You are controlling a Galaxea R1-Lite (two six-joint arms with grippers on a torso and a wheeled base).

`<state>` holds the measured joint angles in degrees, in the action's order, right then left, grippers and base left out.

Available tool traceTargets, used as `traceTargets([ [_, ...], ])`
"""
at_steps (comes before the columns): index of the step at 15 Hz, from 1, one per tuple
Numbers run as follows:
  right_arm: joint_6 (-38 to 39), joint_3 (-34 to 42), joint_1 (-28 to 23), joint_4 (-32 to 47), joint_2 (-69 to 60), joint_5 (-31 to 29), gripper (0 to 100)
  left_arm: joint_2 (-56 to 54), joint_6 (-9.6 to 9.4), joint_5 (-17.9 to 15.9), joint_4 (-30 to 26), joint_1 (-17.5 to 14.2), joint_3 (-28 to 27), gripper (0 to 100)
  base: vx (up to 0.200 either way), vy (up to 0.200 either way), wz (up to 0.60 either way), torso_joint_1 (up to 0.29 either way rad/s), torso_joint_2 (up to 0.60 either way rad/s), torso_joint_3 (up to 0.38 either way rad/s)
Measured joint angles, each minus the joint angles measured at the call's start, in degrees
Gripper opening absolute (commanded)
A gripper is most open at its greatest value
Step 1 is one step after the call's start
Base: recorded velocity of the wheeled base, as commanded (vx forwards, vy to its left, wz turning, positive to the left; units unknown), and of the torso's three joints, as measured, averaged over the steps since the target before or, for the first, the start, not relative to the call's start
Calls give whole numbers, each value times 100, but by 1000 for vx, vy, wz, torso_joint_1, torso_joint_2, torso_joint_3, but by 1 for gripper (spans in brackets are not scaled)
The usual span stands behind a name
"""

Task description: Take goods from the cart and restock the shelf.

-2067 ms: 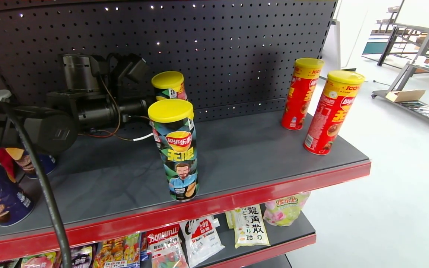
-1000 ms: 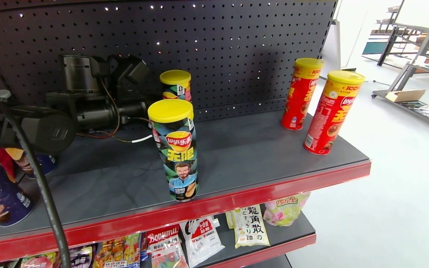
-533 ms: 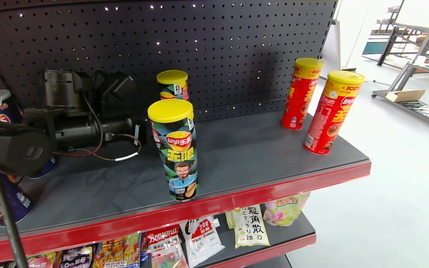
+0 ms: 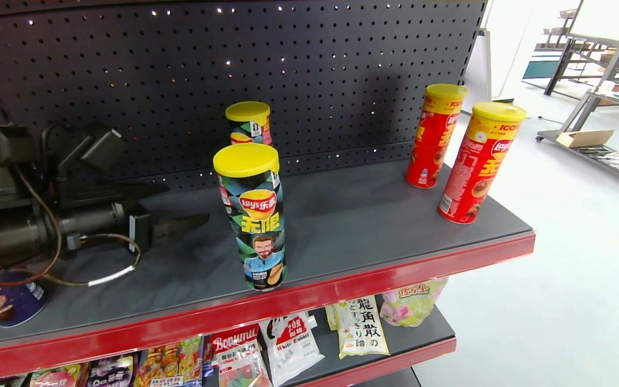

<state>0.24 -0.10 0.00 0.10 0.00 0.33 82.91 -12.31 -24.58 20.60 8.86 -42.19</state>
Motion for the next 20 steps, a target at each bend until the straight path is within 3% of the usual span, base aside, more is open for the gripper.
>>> traceTargets([
  [4,2,0,0,0,0,0,100,-1290,5,172,-1256,-418,521,100,0,0,0,0,0,0],
  [8,2,0,0,0,0,-1,100,-2793,72,249,-1949,-707,986,100,0,0,0,0,0,0],
  [14,2,2,0,-2,0,-1,100,-5591,701,1097,-2423,-768,1981,100,0,0,0,0,0,0],
  [16,0,2,0,0,0,0,100,-6192,1018,1708,-2454,-772,2254,100,0,0,0,0,0,0],
  [18,2,5,0,0,0,0,100,-6561,1073,2018,-2456,-772,2575,100,0,0,0,0,0,0],
  [20,2,5,0,0,0,0,100,-6888,1075,1916,-2461,-761,2872,100,0,0,0,0,0,0],
])
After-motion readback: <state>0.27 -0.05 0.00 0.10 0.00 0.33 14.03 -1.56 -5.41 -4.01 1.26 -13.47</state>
